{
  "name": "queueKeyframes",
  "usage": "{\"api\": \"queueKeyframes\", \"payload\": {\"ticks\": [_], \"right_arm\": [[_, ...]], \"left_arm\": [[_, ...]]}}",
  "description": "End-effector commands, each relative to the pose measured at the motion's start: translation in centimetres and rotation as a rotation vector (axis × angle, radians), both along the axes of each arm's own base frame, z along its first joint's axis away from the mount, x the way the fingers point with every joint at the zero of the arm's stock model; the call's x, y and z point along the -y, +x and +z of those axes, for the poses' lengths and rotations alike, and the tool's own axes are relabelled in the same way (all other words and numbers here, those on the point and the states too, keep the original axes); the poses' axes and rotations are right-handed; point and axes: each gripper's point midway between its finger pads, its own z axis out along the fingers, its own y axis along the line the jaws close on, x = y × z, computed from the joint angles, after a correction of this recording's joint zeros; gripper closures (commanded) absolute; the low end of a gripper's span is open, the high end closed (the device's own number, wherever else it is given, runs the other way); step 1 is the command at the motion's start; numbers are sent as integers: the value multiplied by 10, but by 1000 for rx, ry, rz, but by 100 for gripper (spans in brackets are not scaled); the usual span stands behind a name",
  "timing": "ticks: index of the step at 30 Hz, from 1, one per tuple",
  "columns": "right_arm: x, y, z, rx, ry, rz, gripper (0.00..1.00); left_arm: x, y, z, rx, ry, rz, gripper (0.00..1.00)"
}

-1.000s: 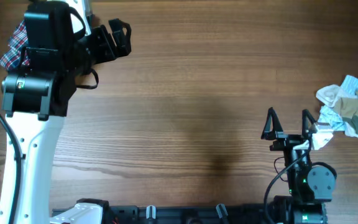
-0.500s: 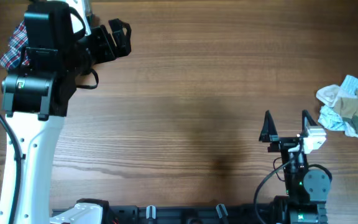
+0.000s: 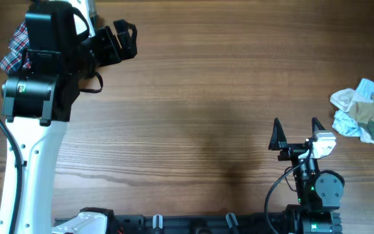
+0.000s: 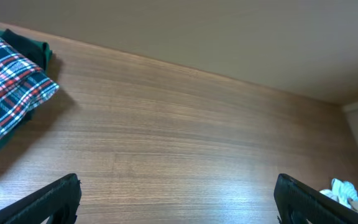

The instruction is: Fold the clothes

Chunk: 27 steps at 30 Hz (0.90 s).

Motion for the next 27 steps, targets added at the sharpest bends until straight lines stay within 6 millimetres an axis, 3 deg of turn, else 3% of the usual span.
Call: {"api": "queueKeyframes", "payload": {"ticks": [1, 16, 22, 27], "right_arm": [[-1, 0, 1, 3, 11, 11, 0], [-1, 0, 1, 3, 11, 11, 0], [-1, 0, 1, 3, 11, 11, 0], [-1, 0, 1, 4, 11, 11, 0]], "left_arm": [[0, 0, 0, 6, 16, -6, 0], [-1, -8, -8, -35, 23, -6, 0], [-6, -27, -26, -86, 43, 3, 0], [-15, -49, -60, 22, 43, 7, 0]]}}
